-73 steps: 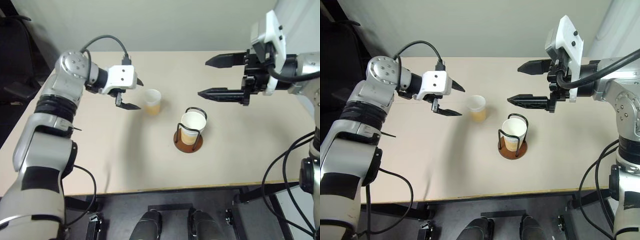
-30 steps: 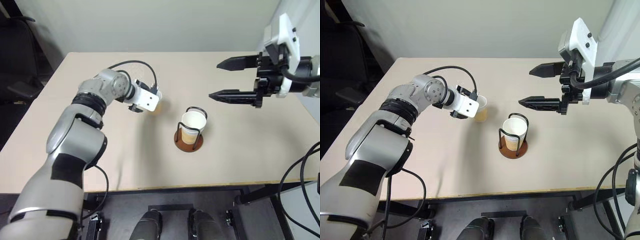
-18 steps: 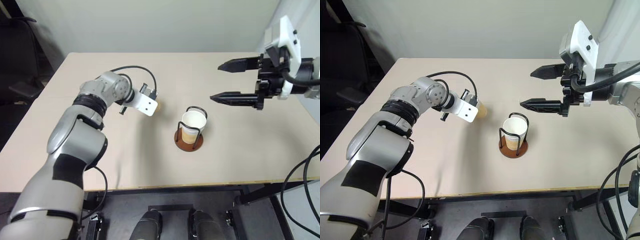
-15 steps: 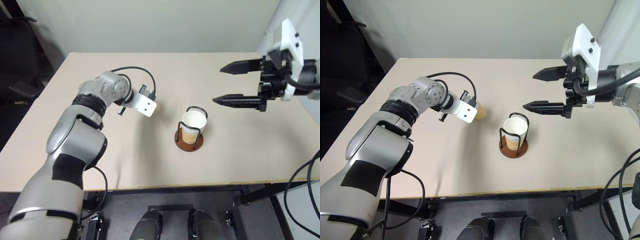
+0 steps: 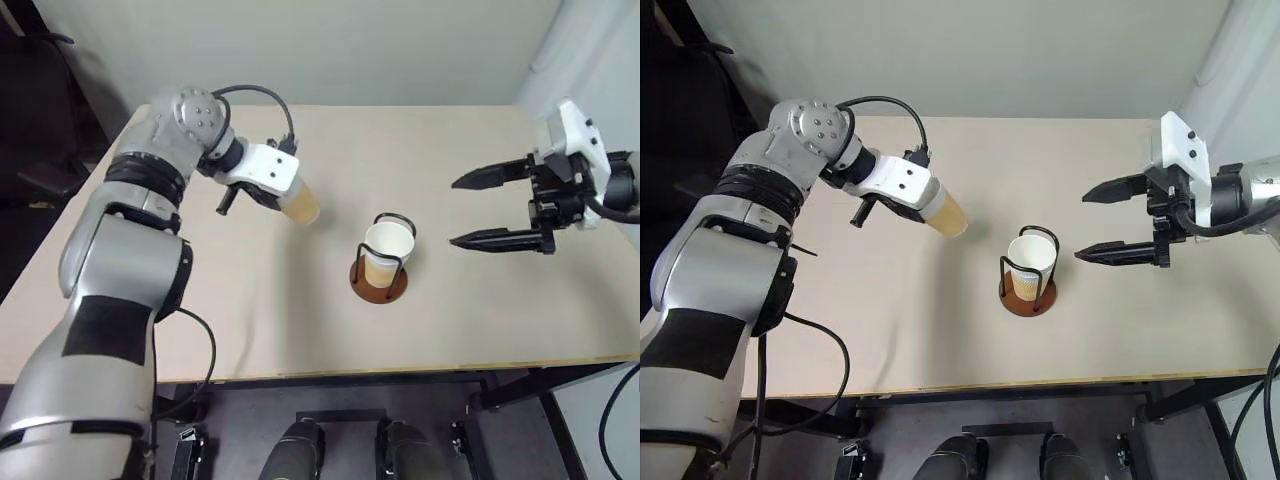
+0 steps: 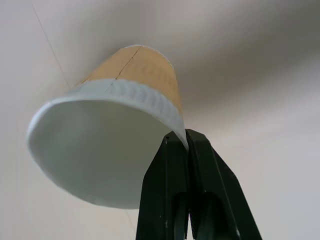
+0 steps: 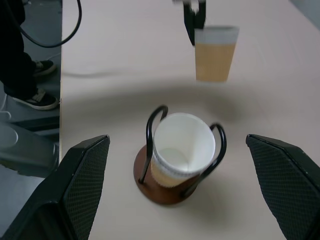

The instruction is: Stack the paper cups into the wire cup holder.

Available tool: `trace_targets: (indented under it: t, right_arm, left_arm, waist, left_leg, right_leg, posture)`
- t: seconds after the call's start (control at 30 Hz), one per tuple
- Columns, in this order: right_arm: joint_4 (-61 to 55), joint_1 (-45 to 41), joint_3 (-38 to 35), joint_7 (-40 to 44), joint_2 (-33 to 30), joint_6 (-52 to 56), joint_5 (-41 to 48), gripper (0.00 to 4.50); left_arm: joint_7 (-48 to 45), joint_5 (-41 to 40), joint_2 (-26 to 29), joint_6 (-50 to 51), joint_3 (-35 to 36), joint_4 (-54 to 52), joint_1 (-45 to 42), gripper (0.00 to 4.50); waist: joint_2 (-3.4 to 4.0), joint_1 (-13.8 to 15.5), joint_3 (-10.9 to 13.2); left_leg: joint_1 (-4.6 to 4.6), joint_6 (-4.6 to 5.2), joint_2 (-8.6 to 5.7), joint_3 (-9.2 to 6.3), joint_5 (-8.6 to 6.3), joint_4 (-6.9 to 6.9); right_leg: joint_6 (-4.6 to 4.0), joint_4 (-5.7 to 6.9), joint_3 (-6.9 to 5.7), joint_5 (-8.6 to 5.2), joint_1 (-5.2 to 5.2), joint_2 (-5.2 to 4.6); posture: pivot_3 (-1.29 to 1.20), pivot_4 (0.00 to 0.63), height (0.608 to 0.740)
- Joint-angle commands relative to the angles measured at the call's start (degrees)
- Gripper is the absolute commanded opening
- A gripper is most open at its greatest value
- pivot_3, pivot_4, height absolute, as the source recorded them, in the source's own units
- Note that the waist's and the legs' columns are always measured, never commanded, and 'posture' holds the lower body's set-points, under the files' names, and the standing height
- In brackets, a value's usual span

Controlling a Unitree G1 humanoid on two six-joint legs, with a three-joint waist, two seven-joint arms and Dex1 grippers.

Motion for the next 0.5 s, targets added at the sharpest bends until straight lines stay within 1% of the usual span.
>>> trace_targets:
  t: [0.03,0.1,0.13,0.17,0.23,0.27,0.3,0.47,0.5]
  right_arm:
    - [0.4,-0.6,-2.5,1.1,-1.6,-0.7,0.3,4.47]
    - [0.9,-1.1,-2.4,1.5,-1.9,-0.7,0.2,4.47]
    - [1.2,-1.5,-2.4,1.4,-2.1,-0.3,0.3,4.47]
    - [1.4,-1.7,-2.6,1.4,-2.3,0.0,0.4,4.47]
    - [1.6,-1.9,-2.9,1.7,-3.1,0.9,0.8,4.47]
    - [1.6,-1.9,-3.2,2.0,-3.7,1.5,1.1,4.47]
    - [1.5,-1.7,-3.4,2.3,-4.3,2.0,1.5,4.47]
    - [1.5,-0.8,-5.1,4.2,-6.8,2.9,3.0,4.47]
    - [1.5,-0.5,-5.4,4.5,-7.1,3.0,3.1,4.47]
  left_arm:
    - [-5.1,-4.3,-0.1,1.7,2.8,-2.6,-4.2,0.05]
    - [-5.6,-5.9,-0.7,2.5,2.5,-2.7,-5.6,0.05]
    - [-5.6,-6.4,-1.1,2.8,2.4,-2.7,-6.4,0.05]
    - [-5.6,-6.9,-1.5,3.1,2.2,-2.8,-7.0,0.05]
    - [-5.6,-8.1,-2.6,3.7,1.8,-2.6,-8.5,0.05]
    - [-5.6,-8.8,-3.2,4.0,1.5,-2.5,-9.2,0.05]
    - [-5.6,-9.6,-3.7,4.2,1.1,-2.5,-9.7,0.05]
    - [-5.6,-14.9,-5.9,4.6,-2.7,-3.2,-11.7,0.05]
    - [-5.6,-16.0,-6.1,4.7,-3.7,-3.4,-11.9,0.05]
  waist:
    - [-0.01,-0.1,0.0]
    - [-0.03,-0.1,0.0]
    - [-0.03,-0.1,0.0]
    - [-0.01,-0.1,0.0]
    - [-0.02,0.0,0.0]
    - [-0.01,0.0,0.0]
    - [-0.02,-0.1,0.0]
    - [0.0,-0.1,0.0]
    - [-0.01,-0.1,0.0]
  left_leg:
    - [0.01,0.01,-0.03,0.1,-0.02,-0.02]
    - [-0.04,0.03,0.02,0.01,-0.06,0.03]
    - [-0.03,0.05,-0.02,0.09,-0.08,0.0]
    - [-0.04,0.09,0.04,0.03,-0.12,0.05]
    - [-0.02,0.15,-0.02,0.18,-0.17,0.04]
    - [-0.04,0.2,0.02,0.1,-0.21,0.1]
    - [-0.03,0.22,0.0,0.24,-0.23,0.1]
    - [-0.01,0.41,0.09,0.47,-0.37,0.13]
    - [0.0,0.43,0.01,0.67,-0.37,0.1]
  right_leg:
    - [-0.01,0.01,-0.06,0.0,-0.02,0.13]
    - [0.01,-0.01,-0.06,-0.03,-0.01,0.01]
    - [0.0,-0.03,-0.1,-0.03,-0.01,0.12]
    - [0.03,-0.01,-0.05,-0.05,-0.01,-0.04]
    - [0.04,-0.02,-0.07,-0.07,0.01,0.03]
    - [0.1,-0.03,0.0,-0.1,0.03,-0.12]
    - [0.1,-0.04,-0.03,-0.11,0.04,-0.02]
    - [0.25,-0.05,0.16,-0.19,0.06,-0.29]
    - [0.25,-0.04,0.02,-0.2,0.04,-0.06]
  posture:
    - [0.0,0.15,0.74]
    - [0.0,0.15,0.74]
    - [0.0,0.15,0.74]
    - [0.0,0.15,0.74]
    - [0.0,0.15,0.74]
    - [0.0,0.15,0.74]
    - [0.0,0.15,0.74]
    - [0.0,0.15,0.74]
    - [0.0,0.15,0.74]
